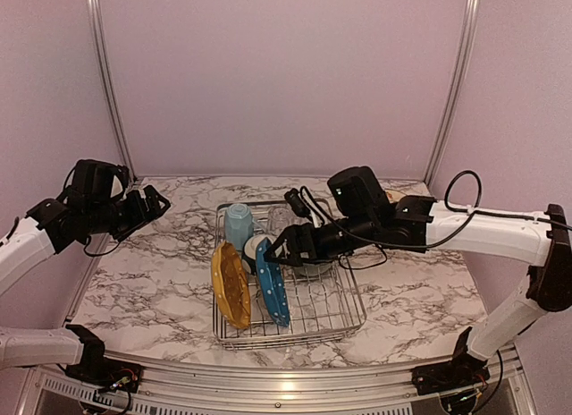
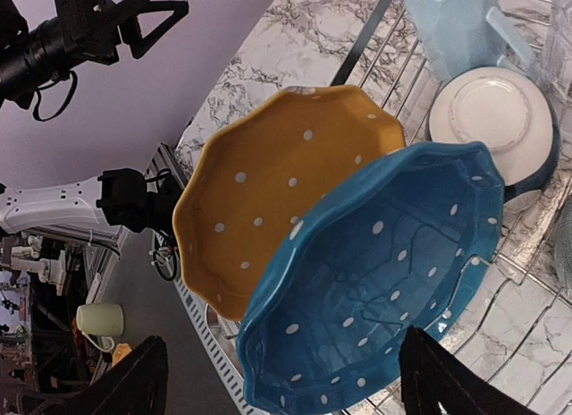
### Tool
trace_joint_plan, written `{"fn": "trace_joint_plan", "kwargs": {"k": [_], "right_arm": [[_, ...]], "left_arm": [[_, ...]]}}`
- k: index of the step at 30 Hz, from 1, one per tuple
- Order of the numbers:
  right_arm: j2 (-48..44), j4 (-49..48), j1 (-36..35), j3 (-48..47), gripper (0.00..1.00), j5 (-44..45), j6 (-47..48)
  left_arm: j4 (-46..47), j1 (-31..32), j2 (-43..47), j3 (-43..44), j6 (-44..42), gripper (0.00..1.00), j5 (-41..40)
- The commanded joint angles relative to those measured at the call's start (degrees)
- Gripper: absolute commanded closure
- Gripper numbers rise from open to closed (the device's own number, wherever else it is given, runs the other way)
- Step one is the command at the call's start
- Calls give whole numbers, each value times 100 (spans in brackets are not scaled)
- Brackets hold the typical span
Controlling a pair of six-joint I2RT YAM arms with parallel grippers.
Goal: Unload the mixed dishes from the dish rack
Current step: Grab the plate from the dish rack.
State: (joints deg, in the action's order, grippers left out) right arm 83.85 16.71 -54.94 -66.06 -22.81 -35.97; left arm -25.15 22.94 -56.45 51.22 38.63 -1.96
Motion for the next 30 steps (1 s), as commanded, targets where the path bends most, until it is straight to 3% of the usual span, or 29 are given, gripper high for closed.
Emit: {"fn": "trace_joint_plan", "kwargs": {"k": [1, 10, 20, 25, 30], "right_arm": [[563, 341, -386, -629, 19, 279, 87], [1157, 1099, -814, -1259, 43, 907, 461], [1043, 1352, -921, -1242, 58, 1333, 271], [1044, 1381, -966, -1293, 72, 1344, 105], [1051, 1515, -1001, -1426, 92, 1380, 10]], "left_arm": [[-17, 12, 156, -59, 48, 1, -4], [-164, 15, 261, -33, -13, 1, -91], [-54, 15, 204, -92, 12, 1, -50], [-15, 18, 196, -154, 17, 1, -25], [0, 15, 187, -156, -21, 1, -24]]}}
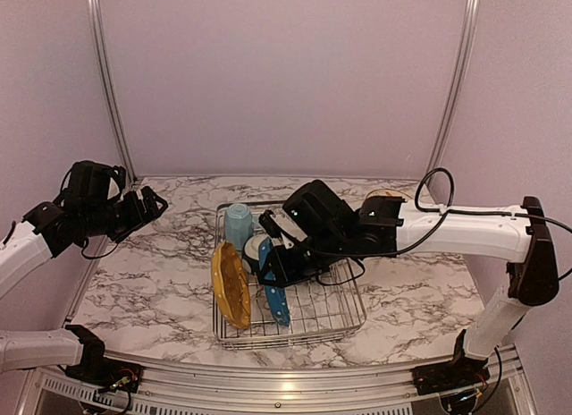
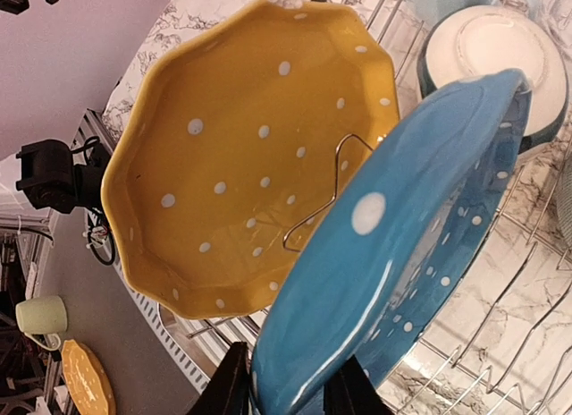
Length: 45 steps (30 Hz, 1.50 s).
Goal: Unload the mixed dishes from the dish rack
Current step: Grab the plate from the dish rack.
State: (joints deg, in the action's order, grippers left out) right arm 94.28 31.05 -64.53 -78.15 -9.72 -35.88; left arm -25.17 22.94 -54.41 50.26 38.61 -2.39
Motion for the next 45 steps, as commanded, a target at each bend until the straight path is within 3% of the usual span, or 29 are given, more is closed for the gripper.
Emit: {"fn": "trace_joint_plan", "kwargs": {"k": [1, 4, 37, 45], "right_arm": [[-11, 82, -42, -210, 94, 75, -20], [-40, 64, -37, -205, 100, 10, -51], [-722, -429, 35, -330, 100, -338, -33], [-1125, -1228, 508, 194, 100, -1420, -200]], "left_arm": [[2, 17, -21, -66, -27, 1, 33], [19, 17, -18, -98, -34, 1, 37], [173, 17, -51, -235, 31, 1, 123], [198, 15, -119, -190, 51, 1, 152]]}}
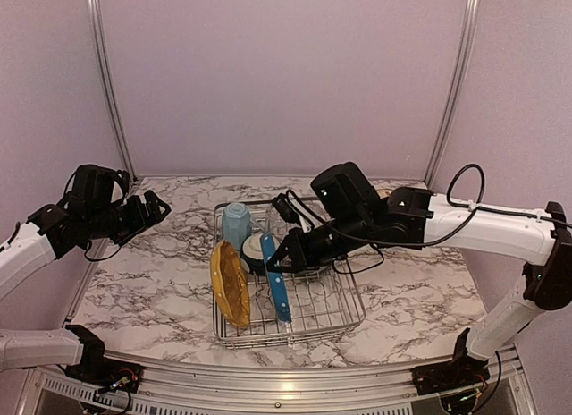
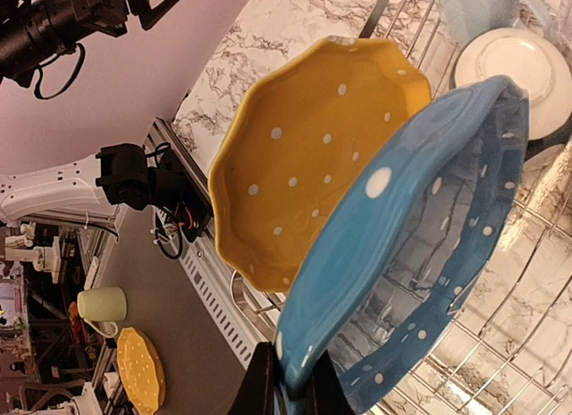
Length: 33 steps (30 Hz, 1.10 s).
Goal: Unload the mixed dishes from the dish rack
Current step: Grab the plate from the dish rack.
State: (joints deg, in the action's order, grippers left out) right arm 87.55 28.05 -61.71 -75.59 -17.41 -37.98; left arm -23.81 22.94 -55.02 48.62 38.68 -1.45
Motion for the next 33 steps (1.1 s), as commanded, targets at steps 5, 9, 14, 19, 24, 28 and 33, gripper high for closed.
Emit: {"fn": "trace_joint_plan", "kwargs": {"k": [5, 9, 14, 19, 24, 28, 33], "right_arm": [[-691, -1127, 412, 82, 100, -1092, -112], [-787, -1267, 534, 170, 100, -1276, -192], [-944, -1485, 657, 235, 100, -1434, -288], [-1028, -1569, 820, 335, 100, -1489, -359], [-1007, -1876, 855, 353, 100, -1611, -535], [-1028, -1859, 899, 268, 100, -1705, -629], [-1147, -1977, 1022, 210, 100, -2154, -845]], "left_arm": [[51, 18, -43, -45, 59, 1, 29], [112, 13, -132, -42, 85, 1, 115], [158, 16, -132, -43, 116, 1, 119], [123, 12, -124, -41, 100, 1, 110], [114, 18, -73, -77, 116, 1, 94], [81, 17, -40, -70, 106, 1, 76], [64, 16, -42, -71, 96, 1, 49]]}}
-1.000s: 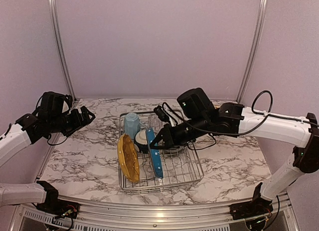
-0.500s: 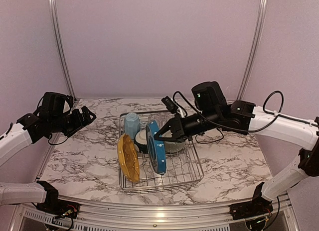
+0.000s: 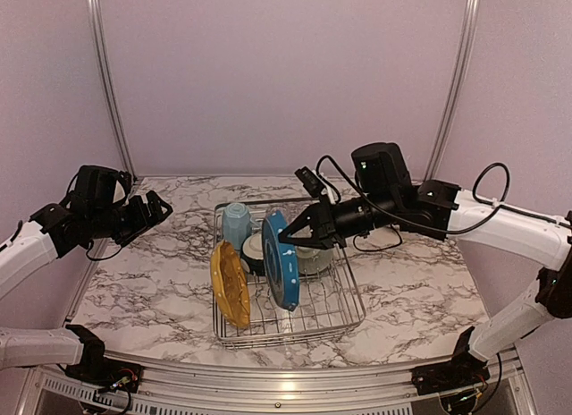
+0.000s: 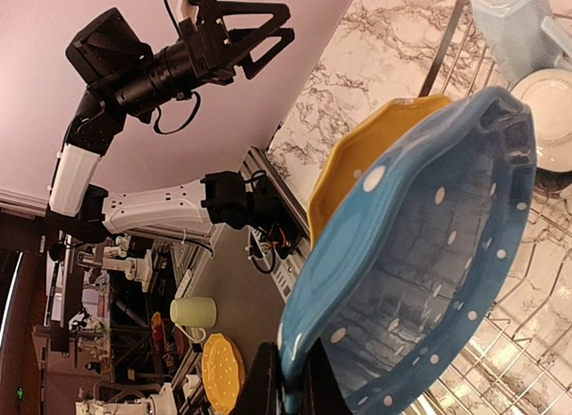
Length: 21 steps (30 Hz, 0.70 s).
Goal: Unload the mixed dishes from the dish rack
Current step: Grab the plate from the dish rack.
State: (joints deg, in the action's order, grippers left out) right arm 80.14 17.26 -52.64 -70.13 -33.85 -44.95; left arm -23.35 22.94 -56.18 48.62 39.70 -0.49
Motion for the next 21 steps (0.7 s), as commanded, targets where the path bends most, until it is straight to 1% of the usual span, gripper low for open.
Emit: {"fn": "trace_joint_plan", "kwargs": {"k": [1, 7, 11, 16, 21], "right_arm": [[-423, -898, 147, -320, 100, -596, -183], [-598, -1582, 512, 76, 100, -1057, -734], [-578, -1596, 695, 28, 100, -1037, -804], [-566, -2246, 1008, 284, 100, -1139, -1187], [-508, -2395, 1332, 200, 100, -1185, -1294]], "left_arm": [[30, 17, 62, -80, -6, 1, -43], [99, 18, -15, -85, 36, 1, 7], [142, 17, 19, -130, 55, 1, 1], [138, 18, 7, -120, 40, 1, 6], [103, 17, -15, -64, 5, 1, -11]]}}
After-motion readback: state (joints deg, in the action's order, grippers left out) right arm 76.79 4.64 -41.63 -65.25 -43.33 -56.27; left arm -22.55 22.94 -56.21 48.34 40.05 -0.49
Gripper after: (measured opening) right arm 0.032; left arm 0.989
